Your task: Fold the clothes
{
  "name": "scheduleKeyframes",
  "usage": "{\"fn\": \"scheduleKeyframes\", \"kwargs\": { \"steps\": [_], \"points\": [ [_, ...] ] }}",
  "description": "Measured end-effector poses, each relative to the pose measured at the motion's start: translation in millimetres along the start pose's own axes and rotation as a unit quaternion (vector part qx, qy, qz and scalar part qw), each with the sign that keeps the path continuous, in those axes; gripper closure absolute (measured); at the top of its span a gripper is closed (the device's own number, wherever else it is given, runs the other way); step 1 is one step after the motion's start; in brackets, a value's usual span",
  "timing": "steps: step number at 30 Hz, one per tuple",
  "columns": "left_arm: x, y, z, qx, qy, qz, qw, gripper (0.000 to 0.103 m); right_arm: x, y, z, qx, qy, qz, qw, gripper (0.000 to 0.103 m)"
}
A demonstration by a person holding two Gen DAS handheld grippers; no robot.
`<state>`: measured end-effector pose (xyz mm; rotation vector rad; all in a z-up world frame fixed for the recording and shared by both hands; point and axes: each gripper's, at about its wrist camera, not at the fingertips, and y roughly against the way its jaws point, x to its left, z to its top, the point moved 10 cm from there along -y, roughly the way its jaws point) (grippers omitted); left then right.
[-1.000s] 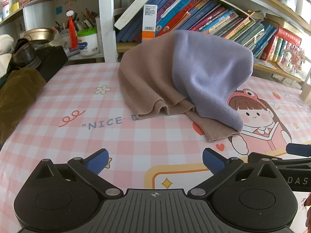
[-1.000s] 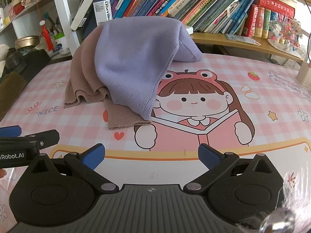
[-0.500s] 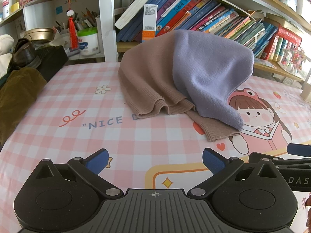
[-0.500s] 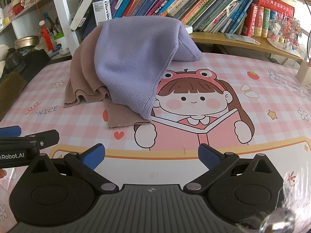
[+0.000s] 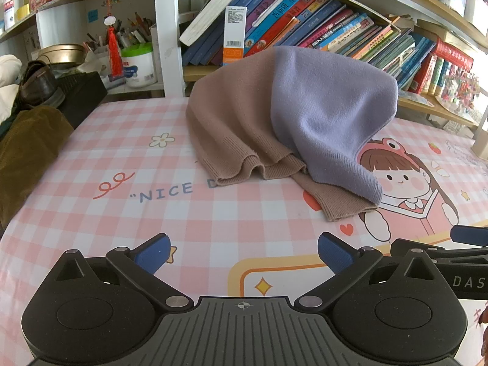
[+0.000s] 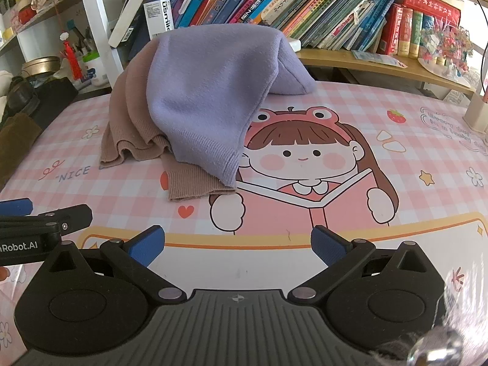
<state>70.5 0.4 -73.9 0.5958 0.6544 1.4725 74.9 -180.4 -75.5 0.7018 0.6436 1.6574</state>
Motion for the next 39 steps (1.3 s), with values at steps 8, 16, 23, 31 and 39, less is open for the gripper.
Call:
{"fn": "scheduleKeyframes", "kwargs": {
  "steps": [8,16,23,31,39],
  "points": [
    [0.3,-0.2,0.1,0.001,0.0,0.0,1.0,0.0,0.3,-0.1,0.0,0.001,0.001,0.0,1.0,0.0],
    [0.6,-0.9,0.3,0.002,0.0,0.0,1.0,0.0,0.5,-0.1,-0.4,0.002,0.001,-0.001,1.0,0.0],
    [0.9,-1.2,0.4,0.003,0.0,-0.001,1.0,0.0,0.1,-0.3,-0.8,0.002,0.0,-0.001,1.0,0.0],
    [0.6,-1.6,0.5,0.004,0.001,-0.001,1.0,0.0,0.2,-1.1,-0.8,0.003,0.001,-0.003,1.0,0.0],
    [1.5,-2.6,-0.1,0.006,0.001,-0.001,1.0,0.0,0.3,-2.6,-1.3,0.006,-0.001,-0.002,1.0,0.0]
  ]
}}
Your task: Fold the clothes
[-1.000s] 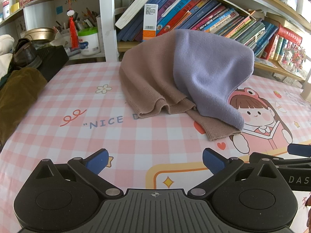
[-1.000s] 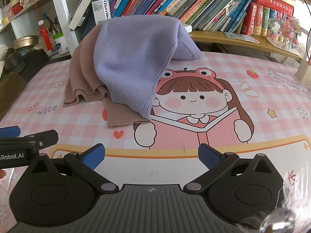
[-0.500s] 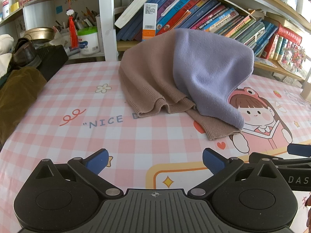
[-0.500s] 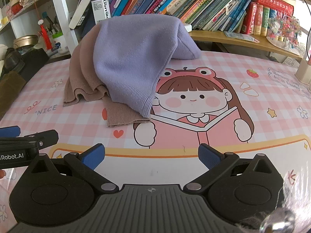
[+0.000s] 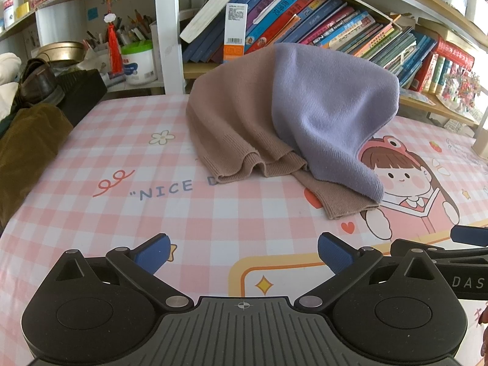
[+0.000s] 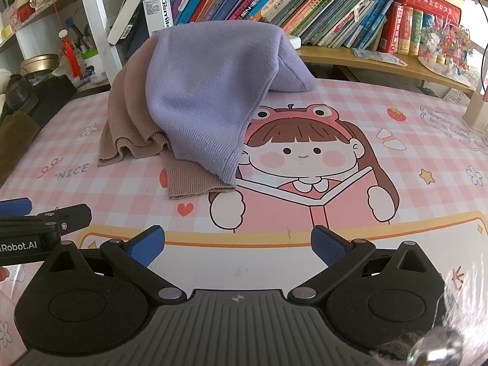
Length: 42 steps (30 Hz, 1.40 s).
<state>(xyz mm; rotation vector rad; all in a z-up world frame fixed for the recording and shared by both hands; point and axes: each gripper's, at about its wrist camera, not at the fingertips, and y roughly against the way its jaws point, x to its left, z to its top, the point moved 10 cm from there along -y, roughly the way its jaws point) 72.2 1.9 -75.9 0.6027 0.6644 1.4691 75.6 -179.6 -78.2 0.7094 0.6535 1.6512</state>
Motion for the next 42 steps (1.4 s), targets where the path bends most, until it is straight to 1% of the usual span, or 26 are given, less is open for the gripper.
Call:
{"fn": "scheduleKeyframes", "kwargs": {
  "steps": [8,22,31,36,42],
  "points": [
    [-1.3,-2.3,0.0,0.002,0.001,-0.005,1.0,0.0,0.8,-2.6,-0.4,0.004,0.002,0.001,1.0,0.0],
    [-8.1,1.1,-3.5,0.003,-0.001,0.001,1.0,0.0,-3.2,-1.9,-4.0,0.009,-0.003,0.011,1.0,0.0],
    [-19.8,6.3,-6.0,-0.002,0.016,0.021,0.9996,0.0,-13.6,-1.2,-8.9,0.019,0.002,0.034,0.999,0.0],
    [-34.8,13.2,-6.5,-0.006,0.026,0.035,0.999,0.0,-28.2,-0.4,-10.3,0.022,0.006,0.05,0.998,0.0],
    [-61.5,26.3,-4.1,-0.018,0.03,0.06,0.9976,0.0,-53.1,8.2,-7.7,0.019,0.005,0.077,0.997,0.0]
  ]
}}
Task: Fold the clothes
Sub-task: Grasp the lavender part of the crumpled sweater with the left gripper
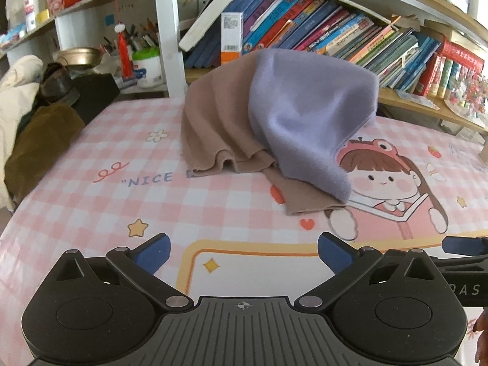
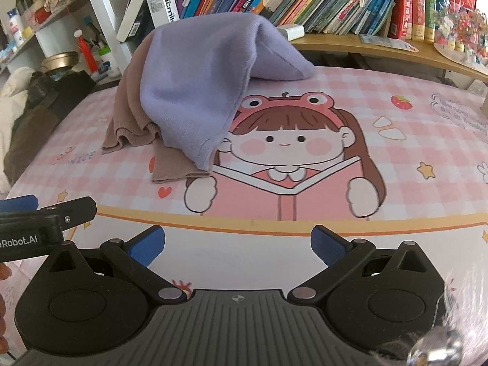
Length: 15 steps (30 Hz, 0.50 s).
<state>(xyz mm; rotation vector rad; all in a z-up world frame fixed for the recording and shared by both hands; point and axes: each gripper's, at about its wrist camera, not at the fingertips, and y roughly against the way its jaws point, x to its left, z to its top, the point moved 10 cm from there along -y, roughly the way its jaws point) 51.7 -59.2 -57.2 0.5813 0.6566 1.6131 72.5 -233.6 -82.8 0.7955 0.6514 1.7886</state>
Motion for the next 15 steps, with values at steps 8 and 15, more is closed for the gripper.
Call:
{"fn": "scheduleKeyframes", "kwargs": {
  "steps": [8,15],
  "points": [
    [-25.7,11.3,5.0,-0.005,0.014,0.022,0.9996,0.0,-40.6,12.4,-0.5,0.002,-0.029,0.024,0.999,0.0],
    [-46.2,-6.5,11.6,0.007,0.002,0.031,0.9995,0.001,-77.3,20.8,-4.9,-0.002,-0.075,0.039,0.996,0.0]
  ]
}}
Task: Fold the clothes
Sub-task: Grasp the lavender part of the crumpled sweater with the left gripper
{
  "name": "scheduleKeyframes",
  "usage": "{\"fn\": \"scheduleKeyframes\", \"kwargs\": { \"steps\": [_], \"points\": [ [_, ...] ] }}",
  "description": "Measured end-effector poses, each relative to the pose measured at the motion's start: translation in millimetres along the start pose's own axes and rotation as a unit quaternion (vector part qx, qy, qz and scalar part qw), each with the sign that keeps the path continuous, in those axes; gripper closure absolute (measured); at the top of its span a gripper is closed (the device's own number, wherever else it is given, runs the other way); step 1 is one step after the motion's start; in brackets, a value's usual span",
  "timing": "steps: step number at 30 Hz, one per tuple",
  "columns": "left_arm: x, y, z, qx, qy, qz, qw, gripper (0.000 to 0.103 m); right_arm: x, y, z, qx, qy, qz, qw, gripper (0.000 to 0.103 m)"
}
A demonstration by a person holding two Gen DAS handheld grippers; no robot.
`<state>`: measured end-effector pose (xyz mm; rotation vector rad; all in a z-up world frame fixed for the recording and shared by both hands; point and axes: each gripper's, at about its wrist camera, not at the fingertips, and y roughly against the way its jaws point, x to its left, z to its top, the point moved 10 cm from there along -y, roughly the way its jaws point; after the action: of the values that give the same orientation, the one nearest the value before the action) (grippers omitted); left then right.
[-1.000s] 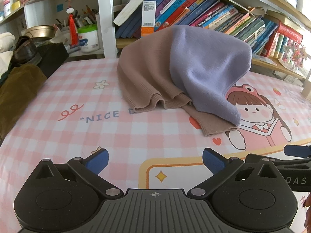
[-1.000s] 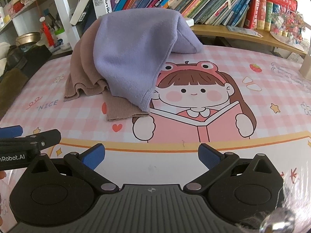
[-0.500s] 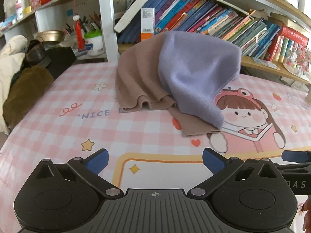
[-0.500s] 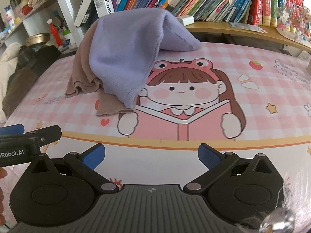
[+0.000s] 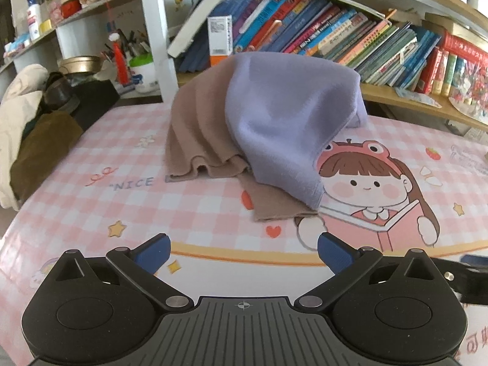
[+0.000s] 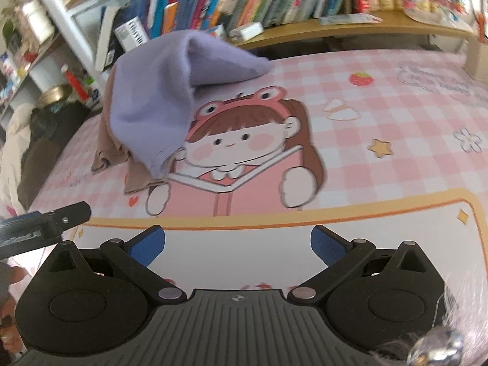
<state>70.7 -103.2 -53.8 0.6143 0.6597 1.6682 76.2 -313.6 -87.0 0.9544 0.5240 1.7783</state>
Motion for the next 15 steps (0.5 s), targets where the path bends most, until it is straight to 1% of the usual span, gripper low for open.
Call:
{"fn": "scheduleKeyframes", "kwargs": {
  "steps": [4,7,10,12,13,15],
  "points": [
    [-14.7,-13.9,16.4,-0.017,-0.003,-0.005,0.9998,0.001,-18.4,6.5,4.7,-0.009,-0.024,0.002,1.0,0.0],
    [-26.4,-27.2,28.1,-0.032,-0.019,0.001,0.9993,0.003,-26.0,11.7,10.9,-0.019,-0.034,0.004,0.999,0.0],
    [-42.1,-43.0,33.9,-0.035,-0.054,0.001,0.9979,0.008,-31.3,15.5,16.5,-0.027,-0.043,0.006,0.999,0.0],
    [-52.2,-52.4,35.6,-0.036,-0.075,0.005,0.9965,0.016,-34.0,18.6,18.8,-0.032,-0.049,0.007,0.998,0.0],
    [-56.6,-57.0,36.3,-0.038,-0.083,0.009,0.9958,0.022,-35.1,20.3,19.6,-0.034,-0.052,0.008,0.998,0.0],
    [-62.0,-67.7,36.1,-0.033,-0.091,0.02,0.9951,0.027,-36.9,23.4,20.1,-0.039,-0.056,0.009,0.998,0.0]
  ]
}}
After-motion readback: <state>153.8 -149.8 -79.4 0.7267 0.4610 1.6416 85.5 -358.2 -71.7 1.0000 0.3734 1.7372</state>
